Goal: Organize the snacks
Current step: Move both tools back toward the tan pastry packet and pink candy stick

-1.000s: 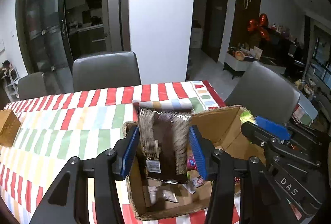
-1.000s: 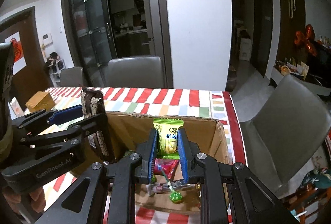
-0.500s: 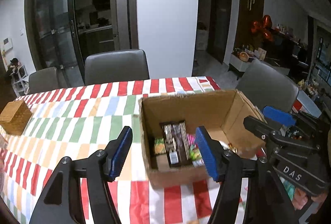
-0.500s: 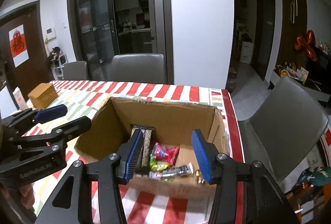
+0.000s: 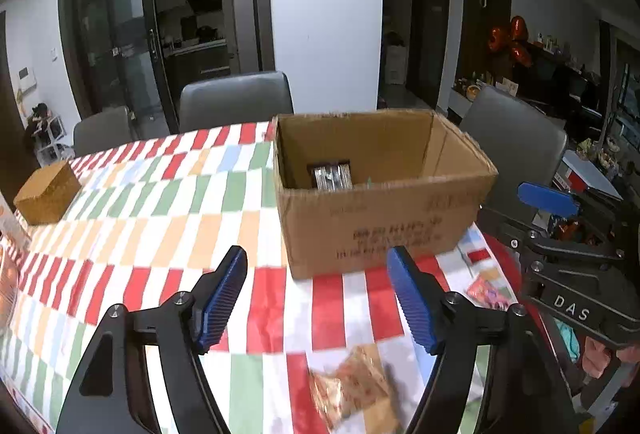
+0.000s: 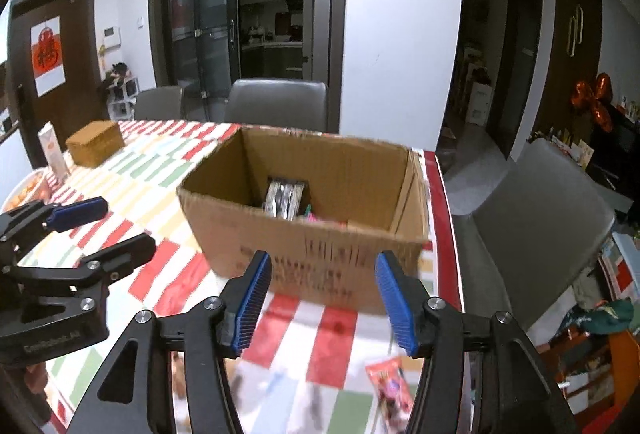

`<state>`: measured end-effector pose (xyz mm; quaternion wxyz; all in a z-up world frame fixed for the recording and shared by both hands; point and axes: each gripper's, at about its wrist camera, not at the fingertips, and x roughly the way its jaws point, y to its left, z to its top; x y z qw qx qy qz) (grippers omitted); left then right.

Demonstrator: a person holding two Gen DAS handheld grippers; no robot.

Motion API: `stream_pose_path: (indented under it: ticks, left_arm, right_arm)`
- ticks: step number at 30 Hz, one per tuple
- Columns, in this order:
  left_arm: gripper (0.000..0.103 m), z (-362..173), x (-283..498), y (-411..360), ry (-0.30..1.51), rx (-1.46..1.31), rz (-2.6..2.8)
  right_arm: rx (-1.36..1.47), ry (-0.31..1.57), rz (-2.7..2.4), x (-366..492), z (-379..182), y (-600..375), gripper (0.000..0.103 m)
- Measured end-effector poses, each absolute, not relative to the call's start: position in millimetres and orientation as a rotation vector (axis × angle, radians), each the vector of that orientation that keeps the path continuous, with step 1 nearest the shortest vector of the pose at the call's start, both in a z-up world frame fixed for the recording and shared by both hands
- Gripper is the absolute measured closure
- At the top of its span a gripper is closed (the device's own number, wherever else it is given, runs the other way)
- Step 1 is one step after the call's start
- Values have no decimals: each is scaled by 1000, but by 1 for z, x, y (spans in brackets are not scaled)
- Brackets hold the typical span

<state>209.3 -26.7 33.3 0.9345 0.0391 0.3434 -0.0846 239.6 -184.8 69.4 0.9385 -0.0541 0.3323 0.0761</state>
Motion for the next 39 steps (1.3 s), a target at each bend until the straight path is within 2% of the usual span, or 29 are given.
stream_pose_path:
  ticks: [8,14,28,39]
  left_arm:
    - [26,9,178,-23,761,71,-144]
    - [22,-14,168,-21,823,43,-134]
    - [22,-76,173,-39,976,57,-119]
    - [25,-99,182,-52,1015,93,-99]
  right_arm:
    - [-147,720,164,210,48,-184,46]
    - [-161,767,160,199,27,-184,41]
    - [-121,928,90,201,-21,-213,41]
    - [-71,1031,6,205,-52,-241,41]
